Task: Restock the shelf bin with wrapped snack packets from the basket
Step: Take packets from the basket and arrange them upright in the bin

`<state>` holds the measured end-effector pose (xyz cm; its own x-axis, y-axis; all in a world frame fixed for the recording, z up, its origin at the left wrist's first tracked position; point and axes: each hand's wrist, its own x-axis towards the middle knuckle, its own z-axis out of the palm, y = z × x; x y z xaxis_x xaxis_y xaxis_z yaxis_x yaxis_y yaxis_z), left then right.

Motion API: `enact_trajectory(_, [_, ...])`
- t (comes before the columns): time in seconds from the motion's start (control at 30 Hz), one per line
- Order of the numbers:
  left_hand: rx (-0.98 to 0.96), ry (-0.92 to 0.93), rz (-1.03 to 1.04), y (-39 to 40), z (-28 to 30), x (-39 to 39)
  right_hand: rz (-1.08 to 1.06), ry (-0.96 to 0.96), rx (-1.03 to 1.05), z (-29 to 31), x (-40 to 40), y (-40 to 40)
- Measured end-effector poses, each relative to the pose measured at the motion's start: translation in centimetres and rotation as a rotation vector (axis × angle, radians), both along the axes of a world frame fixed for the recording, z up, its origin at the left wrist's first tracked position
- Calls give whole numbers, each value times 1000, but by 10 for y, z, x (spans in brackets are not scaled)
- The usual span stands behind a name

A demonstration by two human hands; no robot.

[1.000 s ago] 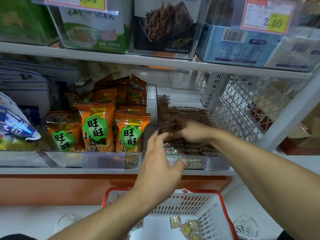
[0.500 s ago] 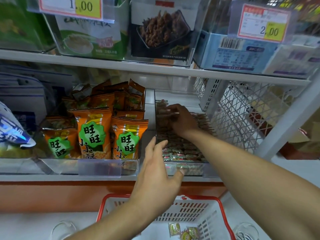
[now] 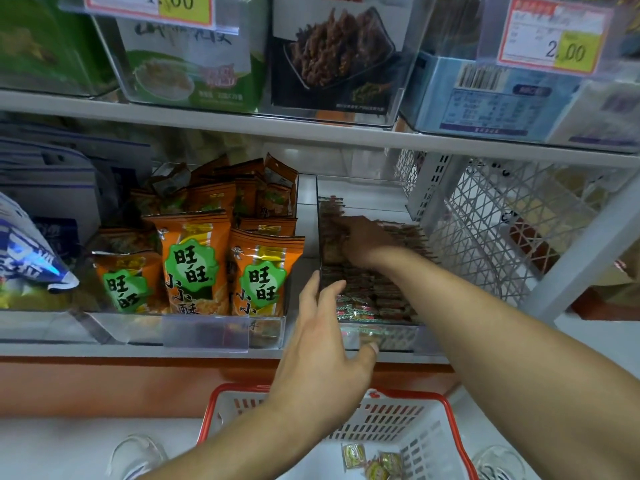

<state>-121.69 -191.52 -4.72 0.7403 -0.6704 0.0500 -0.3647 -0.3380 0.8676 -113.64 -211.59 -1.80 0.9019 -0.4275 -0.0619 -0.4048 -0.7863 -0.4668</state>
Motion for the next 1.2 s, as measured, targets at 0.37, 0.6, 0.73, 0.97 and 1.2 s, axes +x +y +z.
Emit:
enact_trajectory(0.37, [23,-14,-10,1,1,-1,-96,-126,-46,-5,1,6])
enact_trajectory(0.6, [31,-34,-16,4,0,-3,-122,-187,42,-10,-8,2])
enact_trajectory(0.73, [50,-62,-46,13,2,-8,-135,-170,51,-8,-13,-2])
enact_trajectory(0.97, [2,-185,-132,30,4,-22,-71,-1047,87,14,-77,47])
enact_trajectory(1.2, [907,-350,-663,64,-112,-35,285,-884,-83,-124,-186,80])
